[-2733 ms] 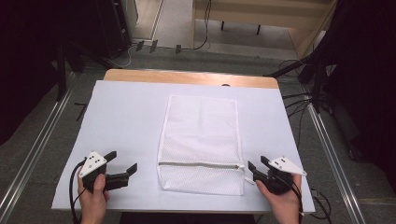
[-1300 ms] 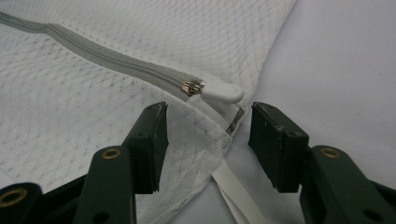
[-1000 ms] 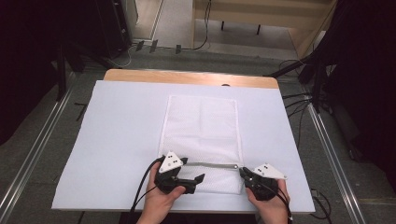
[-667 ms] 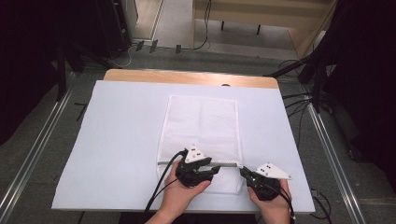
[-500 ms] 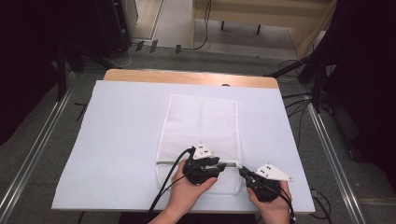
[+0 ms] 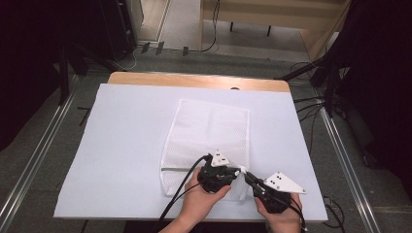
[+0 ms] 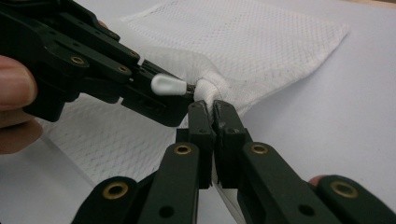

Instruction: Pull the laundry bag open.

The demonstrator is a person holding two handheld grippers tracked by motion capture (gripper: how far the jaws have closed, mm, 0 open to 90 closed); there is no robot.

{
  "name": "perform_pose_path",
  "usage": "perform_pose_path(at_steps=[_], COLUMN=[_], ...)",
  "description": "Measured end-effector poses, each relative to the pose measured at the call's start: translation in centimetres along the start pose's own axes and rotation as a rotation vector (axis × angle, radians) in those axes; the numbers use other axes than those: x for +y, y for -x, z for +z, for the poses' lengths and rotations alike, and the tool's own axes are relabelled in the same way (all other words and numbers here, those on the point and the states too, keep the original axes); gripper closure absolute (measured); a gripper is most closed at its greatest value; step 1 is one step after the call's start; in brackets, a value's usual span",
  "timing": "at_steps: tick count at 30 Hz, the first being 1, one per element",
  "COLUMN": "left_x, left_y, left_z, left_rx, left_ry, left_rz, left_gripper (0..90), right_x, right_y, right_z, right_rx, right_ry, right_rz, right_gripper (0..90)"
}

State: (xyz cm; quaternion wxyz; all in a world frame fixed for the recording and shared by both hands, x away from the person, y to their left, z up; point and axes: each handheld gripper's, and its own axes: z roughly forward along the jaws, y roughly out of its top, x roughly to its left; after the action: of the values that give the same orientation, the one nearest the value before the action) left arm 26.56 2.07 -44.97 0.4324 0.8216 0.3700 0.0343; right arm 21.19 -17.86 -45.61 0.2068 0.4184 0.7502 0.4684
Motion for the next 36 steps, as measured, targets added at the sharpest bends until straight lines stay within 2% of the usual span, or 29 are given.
perform_pose_path(at_steps=[3, 8, 13, 14, 15, 19, 20, 22, 29, 36], left_x=[-0.1, -0.1, -0.1, 0.0, 0.0, 0.1, 0.0, 0.0, -0.2, -0.6], left_y=[-0.1, 0.1, -0.1, -0.4, -0.5, -1.0, -1.2, -1.4, -1.3, -1.7], left_z=[-0.3, -0.6, -0.7, -1.0, -1.0, -1.2, -1.3, -1.3, -1.4, -1.5], left_rx=[-0.037, -0.060, -0.090, -0.139, -0.155, -0.135, -0.146, -0.157, -0.143, -0.112], left_ry=[0.002, 0.010, 0.026, 0.035, 0.040, 0.029, 0.025, 0.023, 0.025, 0.019], left_rz=[0.013, 0.039, 0.013, -0.008, -0.021, -0.024, -0.034, -0.037, -0.030, -0.034], left_gripper=[74.6, 71.0, 77.1, 76.7, 77.0, 85.7, 86.4, 86.7, 87.9, 88.0], right_x=[-0.1, -0.1, -0.1, -0.1, -0.1, -0.1, -0.1, -0.1, 0.0, 0.0], right_y=[0.1, 0.2, 0.1, 0.1, 0.0, -0.1, 0.0, -0.1, -0.3, -0.2], right_z=[0.1, 0.1, 0.1, 0.2, 0.1, 0.1, 0.1, 0.1, 0.1, 0.0], right_rx=[-0.004, -0.011, -0.011, -0.011, -0.010, -0.007, -0.007, -0.003, -0.010, -0.014], right_ry=[-0.003, -0.003, -0.011, -0.011, -0.011, -0.010, -0.007, -0.010, -0.010, -0.011], right_rz=[0.003, -0.004, -0.012, -0.013, -0.016, -0.024, -0.027, -0.033, -0.048, -0.041], right_gripper=[88.5, 88.5, 88.5, 88.5, 88.5, 88.5, 88.5, 88.5, 88.5, 88.4])
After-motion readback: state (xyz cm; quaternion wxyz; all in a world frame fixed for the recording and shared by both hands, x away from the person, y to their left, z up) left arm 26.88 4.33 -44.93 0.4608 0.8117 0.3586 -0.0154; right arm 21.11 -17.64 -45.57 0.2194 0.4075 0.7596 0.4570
